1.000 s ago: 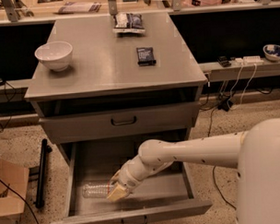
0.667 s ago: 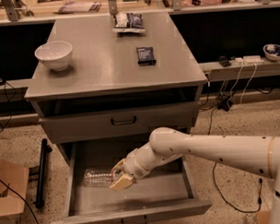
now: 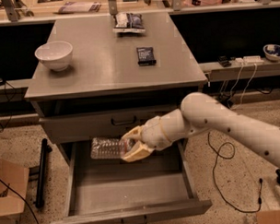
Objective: Pick water bottle from middle drawer and place on counter
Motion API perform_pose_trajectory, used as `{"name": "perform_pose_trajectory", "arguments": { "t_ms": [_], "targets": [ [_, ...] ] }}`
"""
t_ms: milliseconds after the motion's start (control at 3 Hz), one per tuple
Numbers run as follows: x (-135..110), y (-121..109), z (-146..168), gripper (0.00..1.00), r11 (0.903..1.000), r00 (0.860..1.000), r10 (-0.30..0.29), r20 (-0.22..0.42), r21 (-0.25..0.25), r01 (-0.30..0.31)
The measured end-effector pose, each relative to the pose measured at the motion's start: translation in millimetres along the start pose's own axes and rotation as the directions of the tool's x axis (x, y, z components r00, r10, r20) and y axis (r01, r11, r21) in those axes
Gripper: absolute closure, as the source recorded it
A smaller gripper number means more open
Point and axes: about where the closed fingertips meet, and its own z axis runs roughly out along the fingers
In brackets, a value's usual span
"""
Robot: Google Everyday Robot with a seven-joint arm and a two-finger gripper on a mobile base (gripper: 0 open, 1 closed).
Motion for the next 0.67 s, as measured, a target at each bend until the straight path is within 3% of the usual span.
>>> {"name": "perform_pose_trajectory", "arguments": {
  "t_ms": [333, 667],
  "targets": [
    [-52.0, -21.0, -55.0, 1.00, 0.9884, 0.989, -0.140, -0.043, 0.053, 0.142],
    [-98.8, -40.8, -95.8, 1.00, 0.9610, 0.962, -0.250, -0.110, 0.092, 0.261]
  ]
}}
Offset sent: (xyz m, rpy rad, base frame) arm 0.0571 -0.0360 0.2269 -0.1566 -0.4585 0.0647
